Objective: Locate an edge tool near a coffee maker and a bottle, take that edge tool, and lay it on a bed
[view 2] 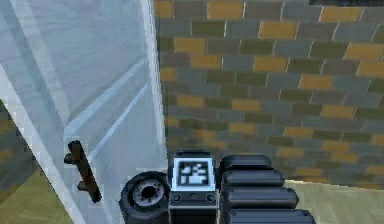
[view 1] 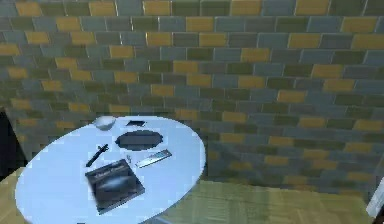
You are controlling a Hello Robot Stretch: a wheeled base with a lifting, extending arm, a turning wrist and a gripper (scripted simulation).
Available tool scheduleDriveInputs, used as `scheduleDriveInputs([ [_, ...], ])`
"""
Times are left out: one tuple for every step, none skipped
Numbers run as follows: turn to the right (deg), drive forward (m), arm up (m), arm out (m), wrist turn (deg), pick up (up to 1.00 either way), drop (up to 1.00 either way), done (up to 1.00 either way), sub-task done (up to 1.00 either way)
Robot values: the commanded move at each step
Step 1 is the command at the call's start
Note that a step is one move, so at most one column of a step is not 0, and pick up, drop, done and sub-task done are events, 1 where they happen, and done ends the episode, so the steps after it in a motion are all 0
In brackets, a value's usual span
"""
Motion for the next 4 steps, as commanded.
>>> scheduleDriveInputs([
  [21.0, 0.00, 0.00, 0.00, 0.0, 0.00, 0.00, 0.00, 0.00],
  [0.0, 0.60, 0.00, 0.00, 0.0, 0.00, 0.00, 0.00, 0.00],
  [30.0, 0.00, 0.00, 0.00, 0.0, 0.00, 0.00, 0.00, 0.00],
  [0.0, 0.40, 0.00, 0.00, 0.0, 0.00, 0.00, 0.00, 0.00],
])
